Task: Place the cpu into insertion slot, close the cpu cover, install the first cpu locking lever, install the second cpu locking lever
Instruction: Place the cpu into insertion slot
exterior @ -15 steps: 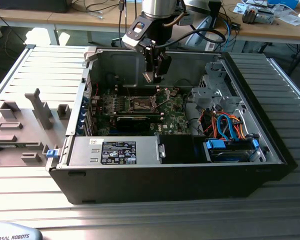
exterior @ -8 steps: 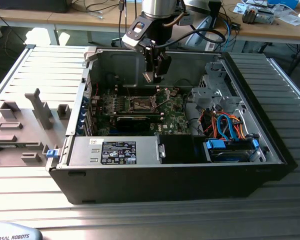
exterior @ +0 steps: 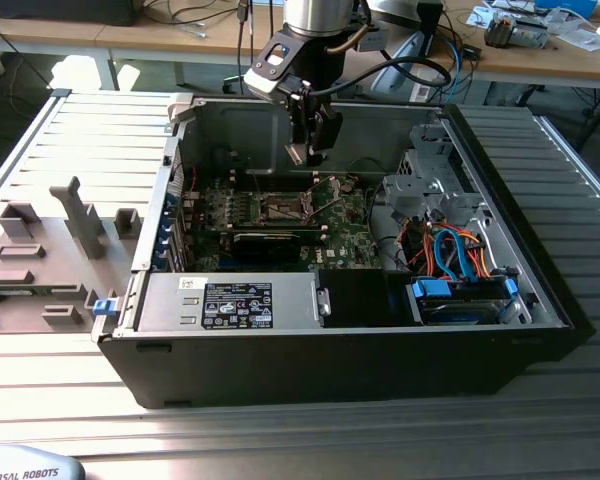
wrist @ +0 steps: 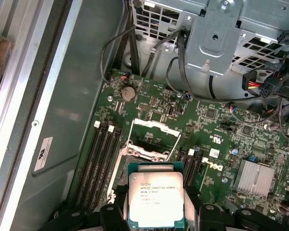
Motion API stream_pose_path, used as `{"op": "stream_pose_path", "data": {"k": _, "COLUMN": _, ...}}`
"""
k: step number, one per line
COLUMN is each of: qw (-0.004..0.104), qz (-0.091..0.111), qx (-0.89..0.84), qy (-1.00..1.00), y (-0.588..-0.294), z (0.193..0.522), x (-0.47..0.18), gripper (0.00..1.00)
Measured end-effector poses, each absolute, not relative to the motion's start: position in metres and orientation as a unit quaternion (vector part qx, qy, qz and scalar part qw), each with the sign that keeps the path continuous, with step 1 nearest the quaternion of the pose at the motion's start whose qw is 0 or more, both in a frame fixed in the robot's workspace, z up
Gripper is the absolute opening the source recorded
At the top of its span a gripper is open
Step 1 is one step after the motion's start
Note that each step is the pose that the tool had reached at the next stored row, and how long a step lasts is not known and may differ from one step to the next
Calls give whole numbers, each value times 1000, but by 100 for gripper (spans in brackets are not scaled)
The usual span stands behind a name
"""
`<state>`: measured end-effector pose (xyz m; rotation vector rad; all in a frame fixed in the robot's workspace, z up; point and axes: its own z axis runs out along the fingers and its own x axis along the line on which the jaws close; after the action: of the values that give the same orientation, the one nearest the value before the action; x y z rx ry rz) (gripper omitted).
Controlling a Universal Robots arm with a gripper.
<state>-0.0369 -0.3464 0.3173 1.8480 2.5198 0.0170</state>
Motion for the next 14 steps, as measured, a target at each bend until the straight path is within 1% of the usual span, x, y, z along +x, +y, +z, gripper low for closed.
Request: {"op": "stream_pose_path", "data": {"k": 14, "qw": 8, "qz": 5, "qx": 594, "qy": 805, "y": -346, "z": 317, "x": -37, "gripper": 54}}
